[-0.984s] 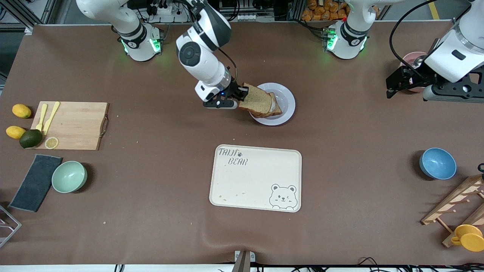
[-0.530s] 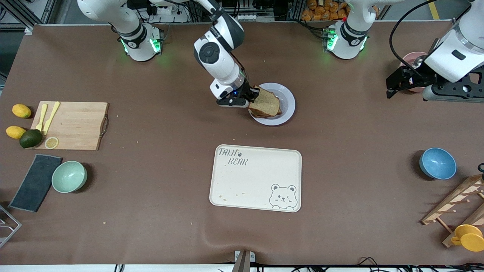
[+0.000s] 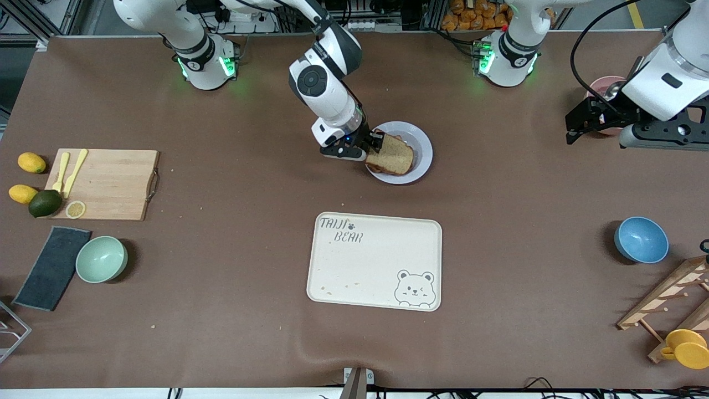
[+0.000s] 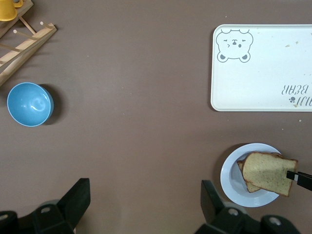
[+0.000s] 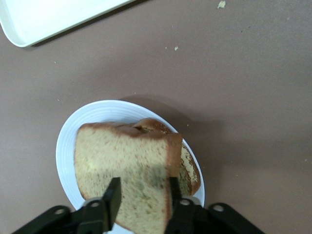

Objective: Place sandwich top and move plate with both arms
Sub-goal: 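Lower the bread onto the egg toast and open the right gripper, then withdraw the right gripper while the left gripper reaches the plate rim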

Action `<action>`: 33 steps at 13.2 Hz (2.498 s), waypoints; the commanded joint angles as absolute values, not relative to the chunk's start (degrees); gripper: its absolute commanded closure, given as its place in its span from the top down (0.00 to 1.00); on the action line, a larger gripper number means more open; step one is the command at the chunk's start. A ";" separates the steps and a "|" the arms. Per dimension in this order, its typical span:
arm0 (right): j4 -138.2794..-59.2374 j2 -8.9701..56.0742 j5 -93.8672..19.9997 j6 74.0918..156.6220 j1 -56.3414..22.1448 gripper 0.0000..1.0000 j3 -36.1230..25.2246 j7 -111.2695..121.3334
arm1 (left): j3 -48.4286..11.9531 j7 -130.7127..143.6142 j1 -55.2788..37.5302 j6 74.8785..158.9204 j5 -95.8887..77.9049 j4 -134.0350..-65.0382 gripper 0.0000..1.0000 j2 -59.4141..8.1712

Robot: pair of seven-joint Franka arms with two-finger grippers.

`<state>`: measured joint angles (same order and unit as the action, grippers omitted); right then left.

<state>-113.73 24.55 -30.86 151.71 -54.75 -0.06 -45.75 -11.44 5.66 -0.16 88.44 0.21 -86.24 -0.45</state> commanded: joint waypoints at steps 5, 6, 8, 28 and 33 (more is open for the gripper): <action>-111.02 14.34 -30.59 126.26 -54.32 1.00 -11.83 -47.46 | -11.51 5.71 0.00 88.15 -0.35 -85.34 1.00 -0.79; -109.70 13.54 -30.67 119.69 -54.23 1.00 -15.87 -47.55 | -11.51 5.80 0.09 88.15 -0.35 -85.43 1.00 -0.88; -106.10 12.75 -29.19 108.51 -54.32 1.00 -23.00 -43.19 | -11.51 5.80 0.00 88.15 -0.35 -85.43 1.00 -0.88; -94.67 12.48 -14.78 91.31 -22.03 1.00 -30.90 5.07 | -12.66 6.50 -2.29 86.32 -0.79 -88.41 1.00 -2.72; -93.07 6.88 -4.68 91.15 -1.86 1.00 -7.15 8.18 | -12.66 7.12 -1.50 87.18 -15.97 -101.84 1.00 -2.73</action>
